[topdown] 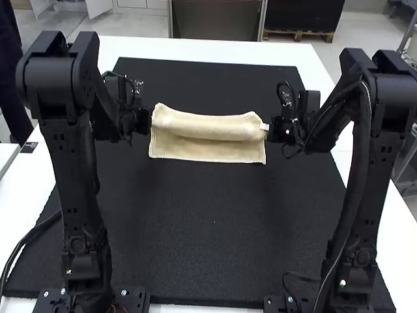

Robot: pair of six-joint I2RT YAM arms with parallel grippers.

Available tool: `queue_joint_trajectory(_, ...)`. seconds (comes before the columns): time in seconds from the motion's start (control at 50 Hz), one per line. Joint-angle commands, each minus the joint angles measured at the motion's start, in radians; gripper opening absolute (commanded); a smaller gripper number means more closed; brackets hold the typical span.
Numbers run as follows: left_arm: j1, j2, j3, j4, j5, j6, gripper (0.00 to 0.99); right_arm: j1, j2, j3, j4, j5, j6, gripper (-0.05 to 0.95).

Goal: Fold the towel.

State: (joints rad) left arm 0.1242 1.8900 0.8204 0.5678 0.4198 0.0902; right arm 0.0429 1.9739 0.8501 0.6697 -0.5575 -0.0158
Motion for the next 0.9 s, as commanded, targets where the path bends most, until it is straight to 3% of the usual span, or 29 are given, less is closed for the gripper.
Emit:
queue_joint_trajectory(0.0,0.02,-0.037,-0.017,0.014,-0.007,0.013,0.026,-0.026,-0.032,-0.019,0.016,0.001,-0.012,-0.02)
queue_joint_trajectory(0.88,0.026,-0.034,-0.161,0.136,-0.009,0.019,0.026,-0.026,-0.014,-0.103,0.062,0.002,-0.058,-0.02)
